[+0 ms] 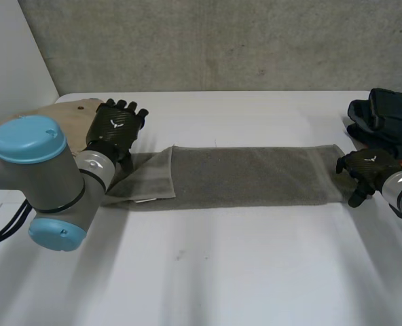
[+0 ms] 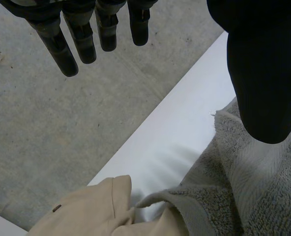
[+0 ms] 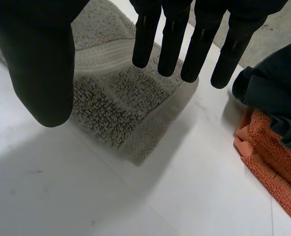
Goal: Fold the laundry.
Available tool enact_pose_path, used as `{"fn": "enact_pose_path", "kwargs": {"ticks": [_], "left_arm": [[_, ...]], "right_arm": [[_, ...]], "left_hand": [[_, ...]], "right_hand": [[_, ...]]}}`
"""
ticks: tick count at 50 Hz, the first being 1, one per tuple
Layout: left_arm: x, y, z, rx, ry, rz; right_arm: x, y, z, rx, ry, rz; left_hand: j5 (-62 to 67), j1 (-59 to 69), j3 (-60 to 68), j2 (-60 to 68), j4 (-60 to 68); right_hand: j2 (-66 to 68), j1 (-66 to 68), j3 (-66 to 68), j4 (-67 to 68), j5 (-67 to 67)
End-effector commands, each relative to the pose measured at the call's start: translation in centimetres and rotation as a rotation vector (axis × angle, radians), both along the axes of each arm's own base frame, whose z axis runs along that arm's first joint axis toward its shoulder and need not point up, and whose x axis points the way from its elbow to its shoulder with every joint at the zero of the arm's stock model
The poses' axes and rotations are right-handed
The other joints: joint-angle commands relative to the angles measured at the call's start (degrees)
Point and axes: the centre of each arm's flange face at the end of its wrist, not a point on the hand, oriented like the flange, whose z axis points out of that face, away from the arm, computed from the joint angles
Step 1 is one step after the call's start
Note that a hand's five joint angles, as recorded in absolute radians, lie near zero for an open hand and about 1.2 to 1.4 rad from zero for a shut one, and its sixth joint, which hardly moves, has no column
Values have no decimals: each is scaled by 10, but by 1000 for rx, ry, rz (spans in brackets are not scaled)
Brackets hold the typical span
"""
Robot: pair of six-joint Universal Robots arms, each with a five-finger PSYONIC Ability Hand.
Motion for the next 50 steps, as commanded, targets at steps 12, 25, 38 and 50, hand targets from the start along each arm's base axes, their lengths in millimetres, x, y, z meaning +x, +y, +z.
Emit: {"fn": "enact_pose_path", "kwargs": {"ticks": [12,25,38,50], "left_arm": [[-2,22,-33,105,-37,-68],[5,-17,-67,126,-46,-21],[48,-106,-37,-86,33,264],[33,-71,-37,-32,36,205]], "right_arm": [[-2,5,-13,21,3,-9],[-1,7,-15,17,5,-7],[1,12,-18,26,6,-2],[-3,10,-15,1,9,-11]], "left_hand": [[-17,6,-10,-5,-3],[6,30,14,19,21],[45,68,52,58,59],[11,35,19,24,26]], "right_hand": [[63,62,61,60,57],[63,62,61,60,57],[66,66,64,64,60],[79,79,78,77,73]]}}
